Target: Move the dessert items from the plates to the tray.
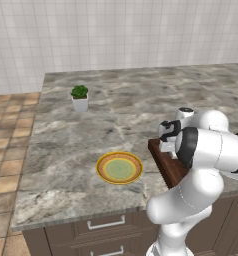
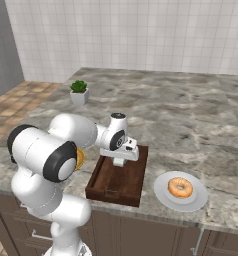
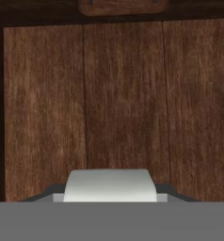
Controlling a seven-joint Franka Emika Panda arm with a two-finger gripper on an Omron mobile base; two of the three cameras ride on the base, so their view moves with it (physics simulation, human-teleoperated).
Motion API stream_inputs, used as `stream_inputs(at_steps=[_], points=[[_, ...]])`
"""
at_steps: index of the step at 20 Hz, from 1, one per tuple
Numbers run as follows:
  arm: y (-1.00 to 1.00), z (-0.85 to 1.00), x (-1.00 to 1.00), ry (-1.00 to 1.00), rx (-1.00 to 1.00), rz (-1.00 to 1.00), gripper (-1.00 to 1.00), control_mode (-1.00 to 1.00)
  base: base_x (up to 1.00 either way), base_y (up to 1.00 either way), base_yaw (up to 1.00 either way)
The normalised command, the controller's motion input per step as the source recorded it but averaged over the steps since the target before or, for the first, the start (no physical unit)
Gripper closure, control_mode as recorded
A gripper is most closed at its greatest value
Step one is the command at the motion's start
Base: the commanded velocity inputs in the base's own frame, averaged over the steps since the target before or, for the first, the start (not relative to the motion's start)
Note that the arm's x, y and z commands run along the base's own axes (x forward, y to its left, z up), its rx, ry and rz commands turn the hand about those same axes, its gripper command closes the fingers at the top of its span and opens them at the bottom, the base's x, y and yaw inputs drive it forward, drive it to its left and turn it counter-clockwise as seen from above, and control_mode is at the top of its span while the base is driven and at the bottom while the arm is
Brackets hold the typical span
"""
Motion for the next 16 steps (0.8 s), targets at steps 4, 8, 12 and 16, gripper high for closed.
stream_inputs(at_steps=[4, 8, 12, 16], points=[[0.0, 0.0, 0.0, 0.0, 0.0, 0.0, -1.0, -1.0, 0.0, 0.0, 0.0], [0.0, 0.0, 0.0, 0.0, 0.0, 0.0, -1.0, -1.0, 0.0, 0.0, 0.0], [0.0, 0.04, 0.0, 0.0, 0.0, 0.0, -1.0, -1.0, 0.0, 0.0, 0.0], [0.0, 0.17, 0.0, 0.0, 0.0, 0.0, -1.0, -1.0, 0.0, 0.0, 0.0]])
